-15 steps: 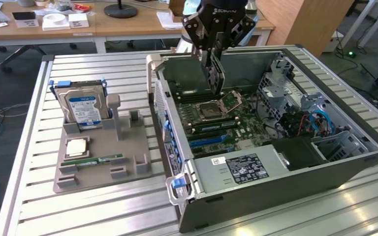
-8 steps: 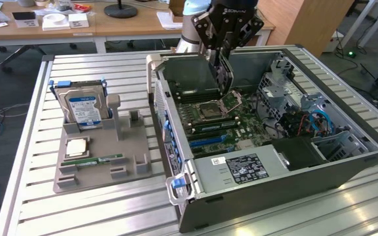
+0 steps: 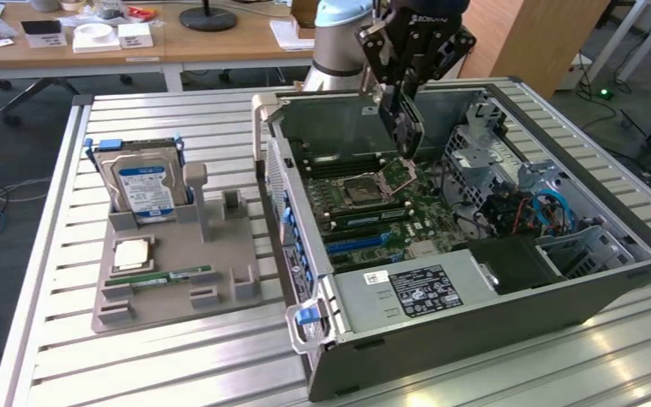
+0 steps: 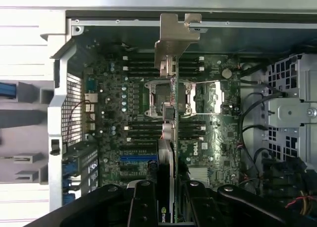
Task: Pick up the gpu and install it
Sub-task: 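Pick up the gpu and move the gpu toward the slot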
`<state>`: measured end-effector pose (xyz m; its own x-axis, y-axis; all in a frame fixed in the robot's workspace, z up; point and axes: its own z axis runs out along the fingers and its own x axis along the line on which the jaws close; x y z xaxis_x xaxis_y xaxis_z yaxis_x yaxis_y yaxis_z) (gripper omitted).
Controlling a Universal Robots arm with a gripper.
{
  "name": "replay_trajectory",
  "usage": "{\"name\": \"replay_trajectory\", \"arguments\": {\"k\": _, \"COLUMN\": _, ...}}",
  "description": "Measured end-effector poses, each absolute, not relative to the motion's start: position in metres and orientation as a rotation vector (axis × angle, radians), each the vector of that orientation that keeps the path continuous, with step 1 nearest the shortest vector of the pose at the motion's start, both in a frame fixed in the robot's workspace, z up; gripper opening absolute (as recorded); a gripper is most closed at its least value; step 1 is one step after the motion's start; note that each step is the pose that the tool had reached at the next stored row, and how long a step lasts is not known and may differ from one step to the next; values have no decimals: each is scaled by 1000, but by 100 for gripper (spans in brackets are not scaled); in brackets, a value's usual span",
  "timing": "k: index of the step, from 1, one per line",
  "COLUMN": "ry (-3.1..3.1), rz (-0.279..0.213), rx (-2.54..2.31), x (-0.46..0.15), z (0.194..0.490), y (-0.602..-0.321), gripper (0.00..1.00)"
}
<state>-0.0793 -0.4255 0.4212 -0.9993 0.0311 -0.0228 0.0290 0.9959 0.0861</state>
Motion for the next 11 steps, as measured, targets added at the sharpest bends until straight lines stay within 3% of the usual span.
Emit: {"name": "replay_trajectory", "arguments": {"k": 11, "ry": 3114, "rz": 137, "rx": 47, "x": -42, "z": 421, "y": -425, "gripper": 26}}
